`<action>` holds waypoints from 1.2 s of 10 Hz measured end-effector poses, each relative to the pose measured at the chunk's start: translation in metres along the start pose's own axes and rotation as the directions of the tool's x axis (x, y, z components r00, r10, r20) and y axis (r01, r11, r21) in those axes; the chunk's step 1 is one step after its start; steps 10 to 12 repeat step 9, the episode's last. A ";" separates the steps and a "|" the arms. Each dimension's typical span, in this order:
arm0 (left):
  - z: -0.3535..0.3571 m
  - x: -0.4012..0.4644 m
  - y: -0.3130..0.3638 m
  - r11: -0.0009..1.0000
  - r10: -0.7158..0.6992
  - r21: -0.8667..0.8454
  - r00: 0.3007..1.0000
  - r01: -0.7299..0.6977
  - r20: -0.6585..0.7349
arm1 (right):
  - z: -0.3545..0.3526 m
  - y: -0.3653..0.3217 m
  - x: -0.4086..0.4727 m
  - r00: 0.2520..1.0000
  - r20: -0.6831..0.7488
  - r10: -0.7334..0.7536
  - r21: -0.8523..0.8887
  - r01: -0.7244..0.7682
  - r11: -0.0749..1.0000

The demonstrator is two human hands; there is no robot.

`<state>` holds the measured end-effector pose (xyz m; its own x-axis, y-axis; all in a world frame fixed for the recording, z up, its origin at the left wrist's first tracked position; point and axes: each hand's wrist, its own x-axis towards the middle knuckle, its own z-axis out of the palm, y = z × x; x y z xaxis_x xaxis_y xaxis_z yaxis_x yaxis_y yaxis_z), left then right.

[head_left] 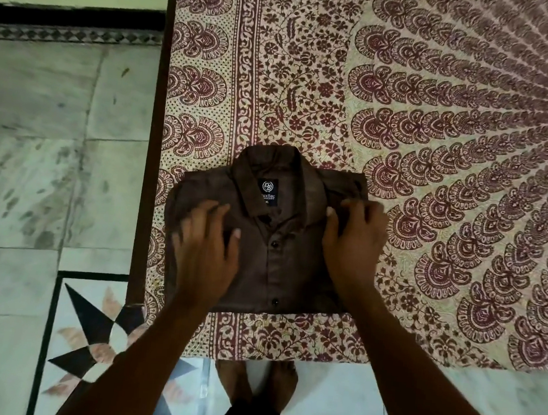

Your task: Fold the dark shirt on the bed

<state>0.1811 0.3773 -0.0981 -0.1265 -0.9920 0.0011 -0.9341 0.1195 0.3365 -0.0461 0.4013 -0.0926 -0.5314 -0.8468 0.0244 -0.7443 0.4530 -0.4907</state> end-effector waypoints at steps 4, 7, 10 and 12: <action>0.026 -0.020 -0.016 0.963 -0.012 0.268 0.988 -0.031 0.155 | 0.028 0.027 -0.039 0.950 0.279 -0.143 -0.292 0.225 0.930; 0.028 -0.024 -0.031 0.978 -0.082 0.204 0.983 0.048 0.162 | 0.004 0.082 -0.070 0.917 0.361 -0.170 -0.308 0.289 0.906; -0.005 -0.044 0.008 0.979 0.022 -0.202 0.998 -0.033 -0.054 | -0.025 0.057 -0.079 0.966 0.214 -0.145 -0.101 0.170 0.980; -0.005 -0.044 0.008 0.979 0.022 -0.202 0.998 -0.033 -0.054 | -0.025 0.057 -0.079 0.966 0.214 -0.145 -0.101 0.170 0.980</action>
